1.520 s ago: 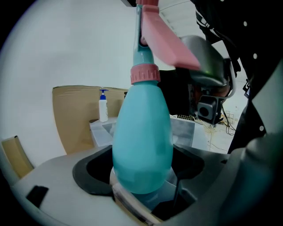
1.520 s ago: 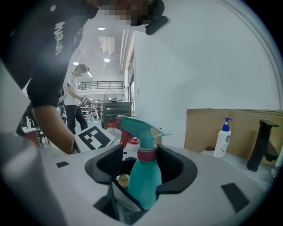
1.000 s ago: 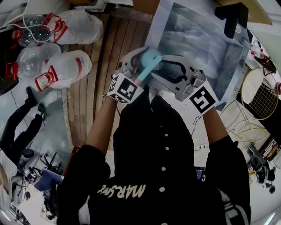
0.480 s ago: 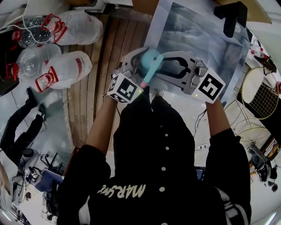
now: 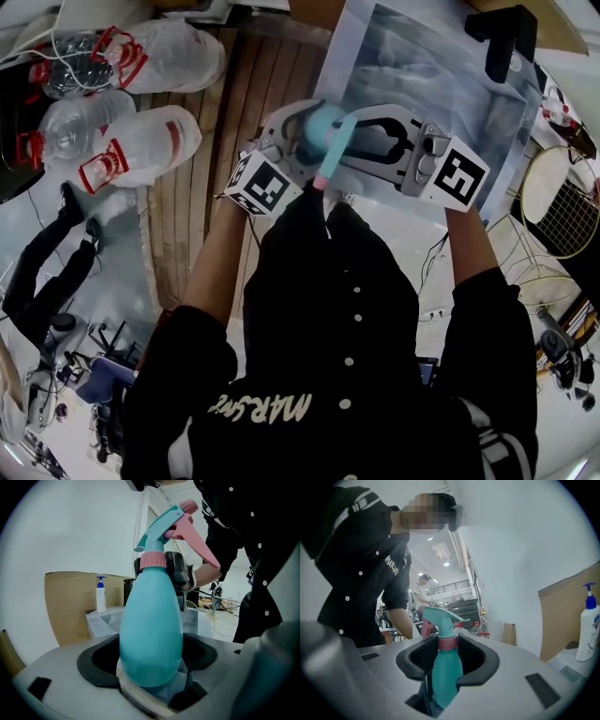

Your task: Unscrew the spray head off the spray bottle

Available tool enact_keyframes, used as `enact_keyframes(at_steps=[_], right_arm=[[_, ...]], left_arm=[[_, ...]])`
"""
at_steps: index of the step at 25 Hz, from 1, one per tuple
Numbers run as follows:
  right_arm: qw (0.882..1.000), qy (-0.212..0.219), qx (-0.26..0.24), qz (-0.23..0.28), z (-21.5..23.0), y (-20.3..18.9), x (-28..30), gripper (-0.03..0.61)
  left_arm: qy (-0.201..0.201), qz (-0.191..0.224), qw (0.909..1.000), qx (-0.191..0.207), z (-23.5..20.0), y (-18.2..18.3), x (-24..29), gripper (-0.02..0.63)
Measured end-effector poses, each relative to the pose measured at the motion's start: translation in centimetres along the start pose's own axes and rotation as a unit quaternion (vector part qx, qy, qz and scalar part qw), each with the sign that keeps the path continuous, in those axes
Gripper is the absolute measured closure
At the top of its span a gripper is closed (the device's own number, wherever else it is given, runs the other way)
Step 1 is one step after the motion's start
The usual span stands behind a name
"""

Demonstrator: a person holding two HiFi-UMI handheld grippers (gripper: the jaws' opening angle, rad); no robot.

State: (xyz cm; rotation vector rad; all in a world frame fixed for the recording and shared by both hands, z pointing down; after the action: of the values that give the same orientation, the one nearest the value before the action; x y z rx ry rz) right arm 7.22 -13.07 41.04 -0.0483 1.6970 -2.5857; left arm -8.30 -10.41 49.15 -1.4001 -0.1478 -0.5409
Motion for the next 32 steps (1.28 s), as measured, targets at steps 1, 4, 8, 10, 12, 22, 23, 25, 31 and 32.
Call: enact_keyframes(at_steps=[1, 4, 8, 10, 12, 22, 23, 25, 31, 32], right_arm=[[1.000, 0.004, -0.002, -0.001, 0.1, 0.0, 0.0, 0.433], [1.000, 0.009, -0.007, 0.002, 0.2, 0.0, 0.3, 0.433], [1.000, 0.000, -0.006, 0.001, 0.1, 0.1, 0.5, 0.430], [1.000, -0.006, -0.005, 0.003, 0.1, 0.0, 0.4, 0.426], [1.000, -0.013, -0.002, 0.004, 0.0, -0.1, 0.3, 0.410], [0.995, -0.097, 0.010, 0.032, -1.5, 0.1, -1.4, 0.350], [0.992, -0.118, 0.011, 0.041, -2.2, 0.2, -1.7, 0.347], [0.984, -0.170, 0.013, 0.047, -4.2, 0.4, -2.1, 0.345], [0.945, -0.322, 0.060, 0.018, -8.8, 0.7, 0.8, 0.290], [0.943, -0.327, 0.069, 0.016, -9.1, 0.8, 1.6, 0.278]], left_arm=[[-0.006, 0.003, 1.0000, 0.003, -0.1, -0.1, 0.0, 0.218], [-0.018, 0.007, 0.9998, 0.008, -0.5, -0.2, -0.2, 0.218], [-0.018, 0.007, 0.9998, 0.009, -0.6, -0.3, -0.1, 0.218], [-0.016, 0.007, 0.9998, 0.009, -0.6, -0.3, -0.1, 0.218], [-0.014, 0.007, 0.9999, 0.008, -0.6, -0.3, -0.1, 0.218], [-0.010, 0.001, 0.9999, 0.006, -0.4, -0.2, -0.1, 0.218], [-0.009, 0.001, 0.9999, 0.006, -0.4, -0.2, -0.1, 0.218], [-0.008, 0.001, 0.9999, 0.006, -0.4, -0.2, -0.1, 0.218], [-0.005, -0.001, 1.0000, 0.002, -0.4, -0.2, -0.3, 0.218], [-0.003, -0.001, 1.0000, 0.001, -0.4, -0.2, -0.3, 0.218]])
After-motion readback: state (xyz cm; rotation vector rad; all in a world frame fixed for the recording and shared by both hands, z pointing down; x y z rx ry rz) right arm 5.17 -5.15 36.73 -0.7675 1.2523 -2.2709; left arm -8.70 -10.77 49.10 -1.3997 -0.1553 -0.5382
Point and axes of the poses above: the fingertips, and each gripper's own axes: x forward along the fingers, z to its right, y out of its top, the point moved 10 cm from there along -x, backward along the fingers, and after that the axes turned 14 degrees about x, right-handed, at the moved point
